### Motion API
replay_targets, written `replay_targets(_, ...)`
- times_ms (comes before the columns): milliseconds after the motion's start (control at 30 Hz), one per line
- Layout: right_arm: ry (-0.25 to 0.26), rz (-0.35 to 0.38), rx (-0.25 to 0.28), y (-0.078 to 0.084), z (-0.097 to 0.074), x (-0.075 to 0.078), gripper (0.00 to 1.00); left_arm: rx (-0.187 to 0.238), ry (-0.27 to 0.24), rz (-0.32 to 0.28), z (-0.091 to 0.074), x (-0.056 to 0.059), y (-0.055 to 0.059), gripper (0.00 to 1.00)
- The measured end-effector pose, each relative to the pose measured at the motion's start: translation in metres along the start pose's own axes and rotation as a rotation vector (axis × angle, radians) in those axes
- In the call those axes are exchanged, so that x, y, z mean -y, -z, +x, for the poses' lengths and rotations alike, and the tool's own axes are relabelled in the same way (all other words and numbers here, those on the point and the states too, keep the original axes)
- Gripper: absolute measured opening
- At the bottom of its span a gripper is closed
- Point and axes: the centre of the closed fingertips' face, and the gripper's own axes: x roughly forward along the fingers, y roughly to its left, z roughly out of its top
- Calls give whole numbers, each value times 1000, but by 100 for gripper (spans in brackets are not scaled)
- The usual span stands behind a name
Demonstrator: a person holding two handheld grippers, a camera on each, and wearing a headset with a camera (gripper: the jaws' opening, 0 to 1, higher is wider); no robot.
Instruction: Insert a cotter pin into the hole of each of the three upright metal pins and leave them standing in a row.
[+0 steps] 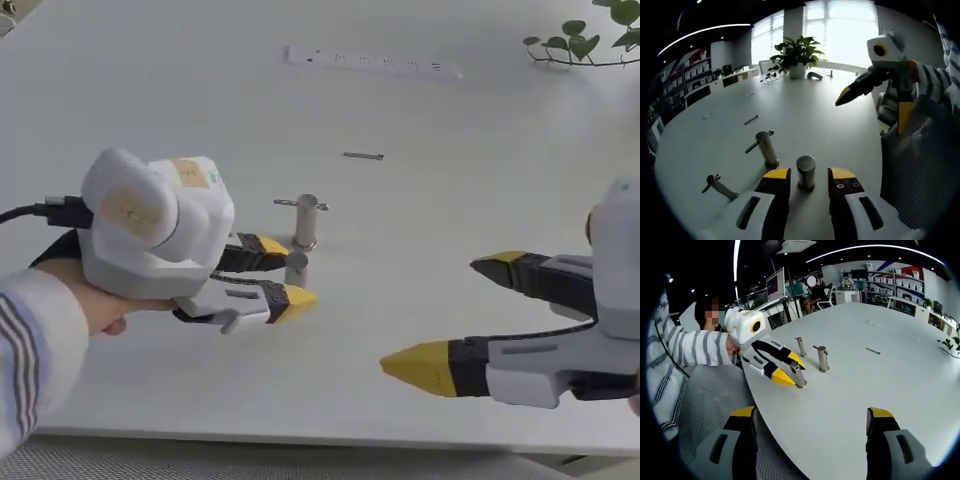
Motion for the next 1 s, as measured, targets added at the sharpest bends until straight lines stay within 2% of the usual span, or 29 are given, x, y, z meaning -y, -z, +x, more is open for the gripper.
replay_targets(67,2,-1,-1,0,0,1,89,7,5,-6,-7,0,-2,33)
replay_targets(200,4,-1,-3,0,-1,2,89,63,11,-82,-27,0,-9,39)
replay_targets(233,3,-1,-6,1,-1,2,88,77,6,-85,-34,-2,-10,40)
replay_targets(367,3,-5,-13,0,-2,4,88,87,-1,-94,-53,-4,-8,50)
replay_targets(433,6,-7,-15,0,-2,6,88,97,-16,-105,-61,-6,-7,59)
replay_targets(533,8,-15,-22,-2,-3,9,88,102,-26,-141,-72,-4,-2,69)
replay_targets(633,10,-21,-25,-4,-4,12,88,97,-28,-153,-78,-1,4,79)
replay_targets(800,19,-35,-42,-7,-5,21,88,116,-47,-177,-82,3,5,93)
replay_targets(1000,33,-90,-73,-16,-9,38,87,106,-58,-191,-83,8,10,95)
